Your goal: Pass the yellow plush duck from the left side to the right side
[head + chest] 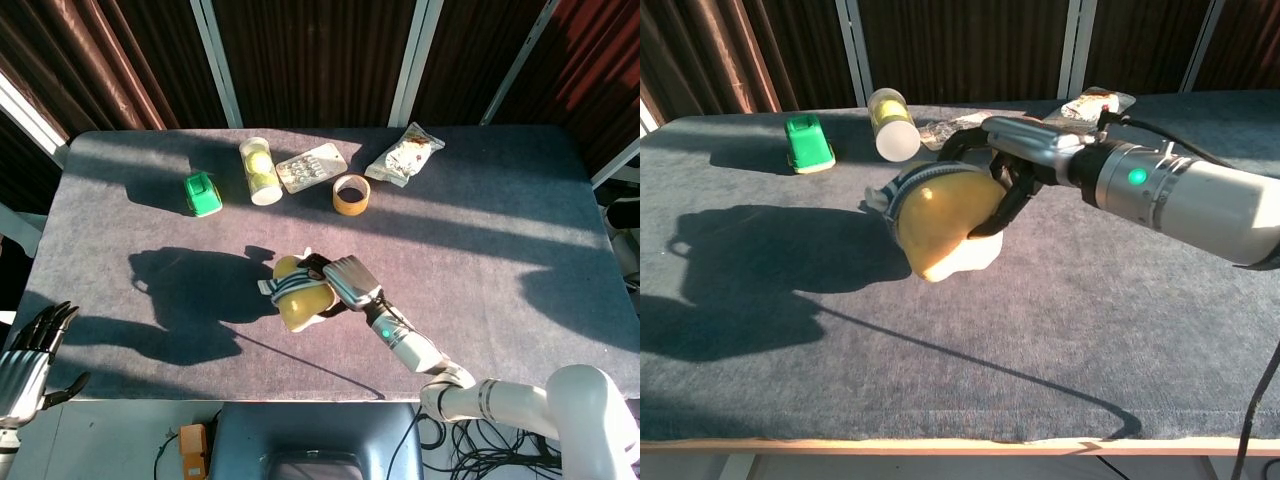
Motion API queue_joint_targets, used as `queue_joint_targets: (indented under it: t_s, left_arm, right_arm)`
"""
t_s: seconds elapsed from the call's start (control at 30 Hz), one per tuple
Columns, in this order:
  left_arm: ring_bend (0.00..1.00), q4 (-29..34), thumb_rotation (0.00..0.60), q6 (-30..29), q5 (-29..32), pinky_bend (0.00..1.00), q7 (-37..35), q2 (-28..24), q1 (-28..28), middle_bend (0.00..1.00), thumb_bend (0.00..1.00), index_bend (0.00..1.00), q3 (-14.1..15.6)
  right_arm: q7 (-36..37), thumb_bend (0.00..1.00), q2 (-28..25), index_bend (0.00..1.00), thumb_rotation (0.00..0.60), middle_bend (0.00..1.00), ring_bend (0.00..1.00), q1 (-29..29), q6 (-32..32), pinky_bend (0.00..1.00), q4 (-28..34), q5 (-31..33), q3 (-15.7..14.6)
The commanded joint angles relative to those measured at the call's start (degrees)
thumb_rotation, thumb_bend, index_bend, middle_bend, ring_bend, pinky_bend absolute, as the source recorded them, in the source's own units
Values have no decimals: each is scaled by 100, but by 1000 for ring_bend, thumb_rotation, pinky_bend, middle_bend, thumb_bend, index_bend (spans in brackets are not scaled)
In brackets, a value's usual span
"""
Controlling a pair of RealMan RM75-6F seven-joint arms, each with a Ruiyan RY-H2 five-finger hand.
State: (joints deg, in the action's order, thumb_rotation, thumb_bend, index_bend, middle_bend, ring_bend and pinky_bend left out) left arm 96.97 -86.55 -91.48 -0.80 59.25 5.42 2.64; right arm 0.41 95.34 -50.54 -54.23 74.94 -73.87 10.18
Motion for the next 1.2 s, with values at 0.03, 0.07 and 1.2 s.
queue_joint_targets:
  t_s: [0.03,0.07,1.2]
  left_arm:
    - [23,15,600,28,-40,174,66,4,-1,40,230,0,16]
    - [23,24,600,35,-48,174,82,3,-1,40,230,0,19]
    - [27,218,600,223,-8,189,448,27,12,43,229,0,-57]
  right_arm:
    - [-180,27,-649,779,600,648,700,427,-429,744,641,-205,-128]
    - [-242,27,-811,779,600,648,700,509,-486,744,817,-216,-170]
    - [605,0,-3030,0,600,0,0,2370,-1813,36,1199,-1702,-1454]
